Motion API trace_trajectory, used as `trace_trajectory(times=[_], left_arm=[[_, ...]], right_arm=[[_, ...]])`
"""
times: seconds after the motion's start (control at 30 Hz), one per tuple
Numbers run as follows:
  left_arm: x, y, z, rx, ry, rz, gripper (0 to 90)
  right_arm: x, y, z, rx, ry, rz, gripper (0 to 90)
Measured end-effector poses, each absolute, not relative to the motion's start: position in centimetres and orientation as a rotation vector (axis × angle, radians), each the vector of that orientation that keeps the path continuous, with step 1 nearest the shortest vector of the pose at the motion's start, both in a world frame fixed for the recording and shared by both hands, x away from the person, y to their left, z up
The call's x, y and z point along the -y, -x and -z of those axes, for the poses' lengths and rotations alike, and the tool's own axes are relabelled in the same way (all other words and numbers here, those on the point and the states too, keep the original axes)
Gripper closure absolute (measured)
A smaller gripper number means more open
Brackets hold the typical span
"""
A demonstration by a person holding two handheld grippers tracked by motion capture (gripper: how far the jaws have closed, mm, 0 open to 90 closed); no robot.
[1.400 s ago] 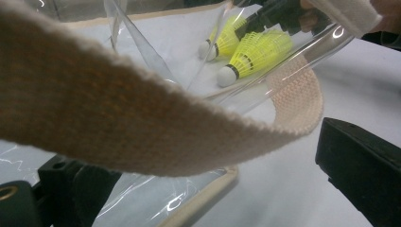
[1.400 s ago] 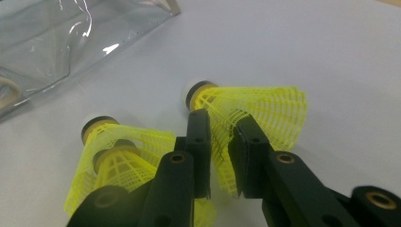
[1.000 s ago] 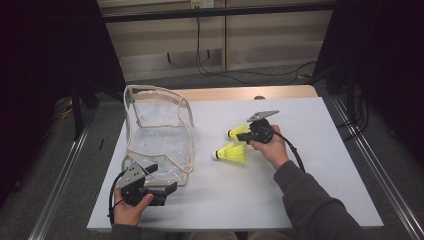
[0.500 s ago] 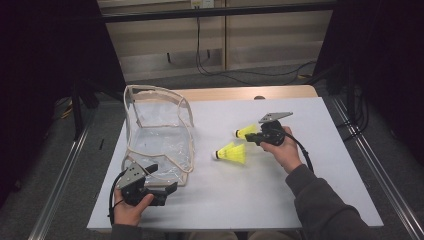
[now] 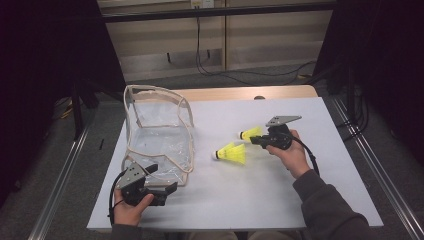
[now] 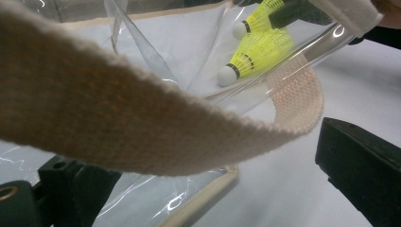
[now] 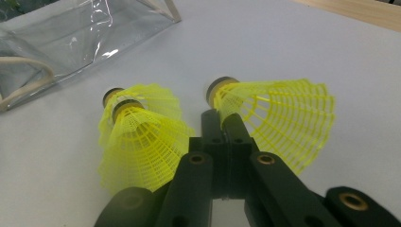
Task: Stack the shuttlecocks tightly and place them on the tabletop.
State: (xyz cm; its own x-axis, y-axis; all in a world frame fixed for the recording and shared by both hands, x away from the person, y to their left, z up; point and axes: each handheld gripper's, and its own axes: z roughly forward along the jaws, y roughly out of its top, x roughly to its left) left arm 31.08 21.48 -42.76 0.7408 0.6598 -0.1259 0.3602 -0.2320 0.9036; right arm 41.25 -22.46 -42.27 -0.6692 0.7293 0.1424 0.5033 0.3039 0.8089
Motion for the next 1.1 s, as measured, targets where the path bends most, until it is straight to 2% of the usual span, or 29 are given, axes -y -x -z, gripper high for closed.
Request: trace_trajectory(times=[1.1], left_arm=[[-21.4,-31.1,42.7,-0.795,-1.846,-0.345,2.9]], right_arm=[[25.0,-37.8,42.3,-2.253,-1.115,-1.353,89.8]])
